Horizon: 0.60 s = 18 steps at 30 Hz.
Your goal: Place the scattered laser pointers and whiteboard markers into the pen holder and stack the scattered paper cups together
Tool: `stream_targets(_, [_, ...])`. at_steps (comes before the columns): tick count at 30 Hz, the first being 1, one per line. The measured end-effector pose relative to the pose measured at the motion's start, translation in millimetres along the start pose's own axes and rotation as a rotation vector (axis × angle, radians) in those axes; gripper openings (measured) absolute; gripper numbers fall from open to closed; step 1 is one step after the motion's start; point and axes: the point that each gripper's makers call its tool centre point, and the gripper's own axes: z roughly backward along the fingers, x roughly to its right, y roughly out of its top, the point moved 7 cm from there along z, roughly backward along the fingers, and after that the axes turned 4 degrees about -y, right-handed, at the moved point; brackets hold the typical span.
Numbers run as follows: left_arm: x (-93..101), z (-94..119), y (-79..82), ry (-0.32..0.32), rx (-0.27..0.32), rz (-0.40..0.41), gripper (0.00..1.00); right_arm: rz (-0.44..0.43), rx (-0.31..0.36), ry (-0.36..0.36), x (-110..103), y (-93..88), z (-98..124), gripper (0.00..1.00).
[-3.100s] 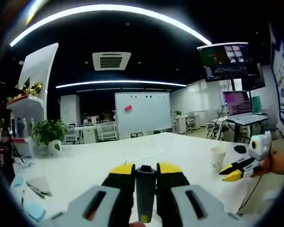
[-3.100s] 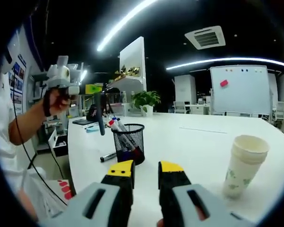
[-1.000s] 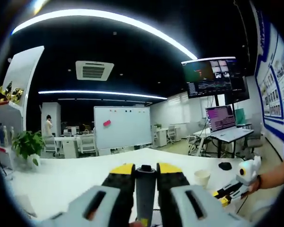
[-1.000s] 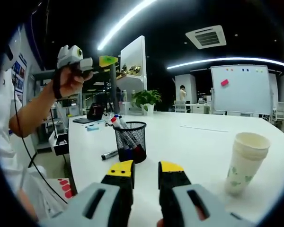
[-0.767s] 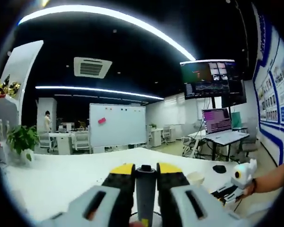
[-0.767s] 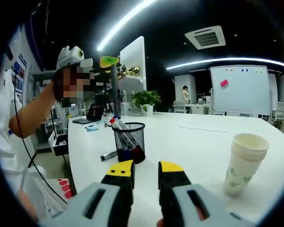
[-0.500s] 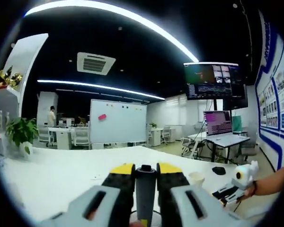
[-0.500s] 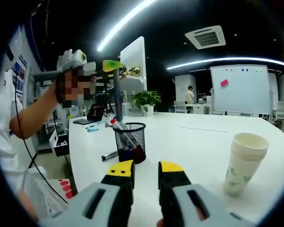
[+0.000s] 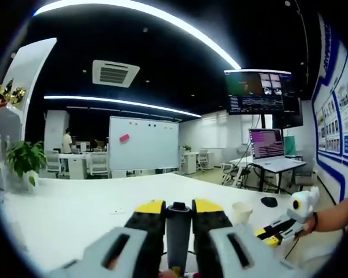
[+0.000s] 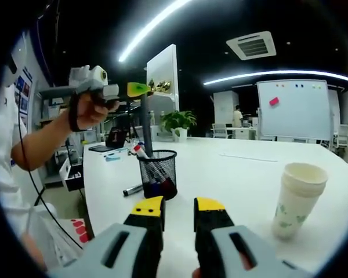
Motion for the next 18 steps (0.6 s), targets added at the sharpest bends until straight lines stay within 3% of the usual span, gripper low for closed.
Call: stream_targets(18, [5.5,-1.6,-21.4,-0.028,-0.067,-0.017,0.18,0.002,-0.006,-0.001,-1.5,-2.6,-0.3,0.19])
